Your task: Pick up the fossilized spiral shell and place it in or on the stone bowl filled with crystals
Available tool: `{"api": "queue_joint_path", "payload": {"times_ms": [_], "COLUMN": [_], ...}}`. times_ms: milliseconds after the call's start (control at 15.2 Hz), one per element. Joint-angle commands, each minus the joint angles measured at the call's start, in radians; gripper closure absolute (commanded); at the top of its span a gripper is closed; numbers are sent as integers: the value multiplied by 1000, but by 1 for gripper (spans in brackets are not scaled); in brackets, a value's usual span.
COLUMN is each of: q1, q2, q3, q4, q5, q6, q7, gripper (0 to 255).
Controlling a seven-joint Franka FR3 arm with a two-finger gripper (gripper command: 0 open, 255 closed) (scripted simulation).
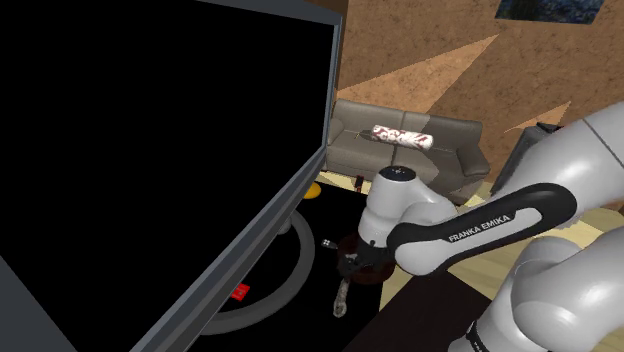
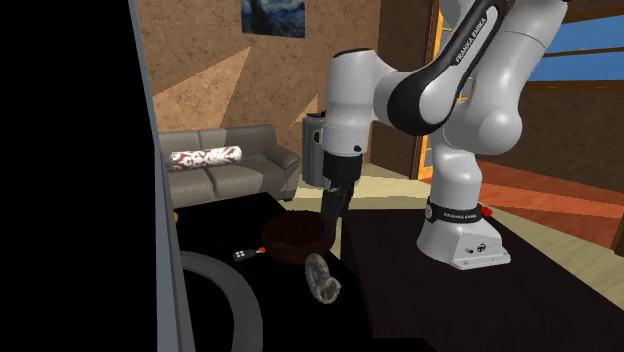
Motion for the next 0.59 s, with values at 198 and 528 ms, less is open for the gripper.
{"api": "queue_joint_path", "payload": {"times_ms": [198, 528], "q1": [-42, -112], "q2": [268, 409], "q3": [100, 149], "q4": [23, 38], "q5": [-27, -161], "q6": [251, 372], "q7": [137, 256], "gripper": [0, 0]}}
